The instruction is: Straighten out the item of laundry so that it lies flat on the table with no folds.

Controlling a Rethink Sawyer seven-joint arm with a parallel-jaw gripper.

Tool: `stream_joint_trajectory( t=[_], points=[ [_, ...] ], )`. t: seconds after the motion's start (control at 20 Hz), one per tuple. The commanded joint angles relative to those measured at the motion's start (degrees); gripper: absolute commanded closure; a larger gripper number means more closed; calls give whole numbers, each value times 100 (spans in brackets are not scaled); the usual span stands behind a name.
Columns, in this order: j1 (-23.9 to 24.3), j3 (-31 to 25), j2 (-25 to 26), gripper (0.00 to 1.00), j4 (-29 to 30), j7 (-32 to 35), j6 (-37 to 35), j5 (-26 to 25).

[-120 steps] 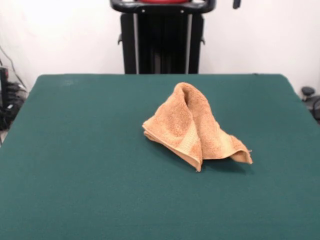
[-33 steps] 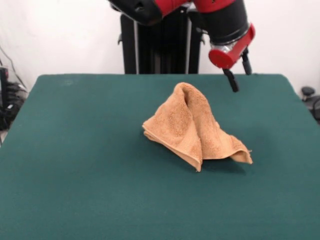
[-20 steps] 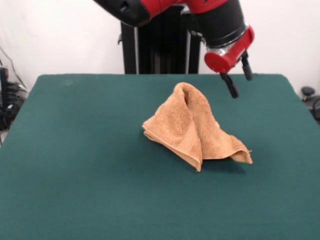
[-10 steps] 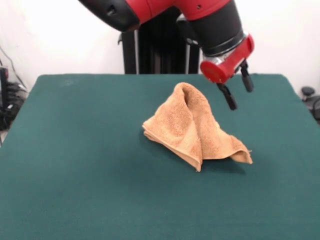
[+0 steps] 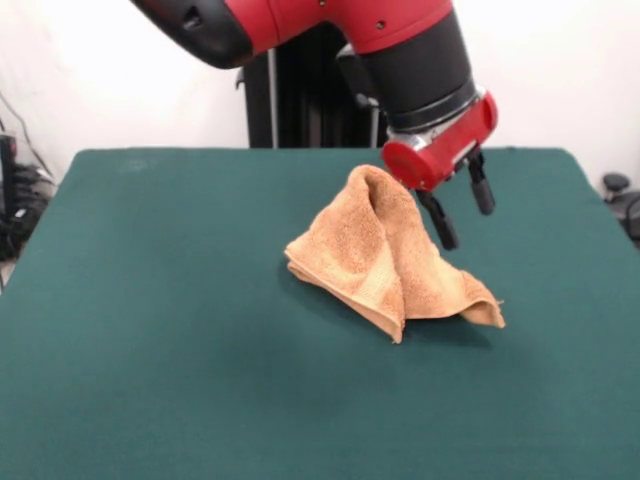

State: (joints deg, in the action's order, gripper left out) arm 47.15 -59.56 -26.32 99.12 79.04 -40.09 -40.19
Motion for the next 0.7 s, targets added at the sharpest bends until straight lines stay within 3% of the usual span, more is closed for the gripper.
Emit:
stream_joint_trajectory(
  t=[0.05, 0.4, 0.7],
  points=[
    [-319, 513, 422, 0, -687, -1028, -373, -323],
    [-502, 655, 926, 0, -1269, -1201, -437, -411],
    [-521, 608, 1055, 0, -1434, -1389, -465, -443]
  ],
)
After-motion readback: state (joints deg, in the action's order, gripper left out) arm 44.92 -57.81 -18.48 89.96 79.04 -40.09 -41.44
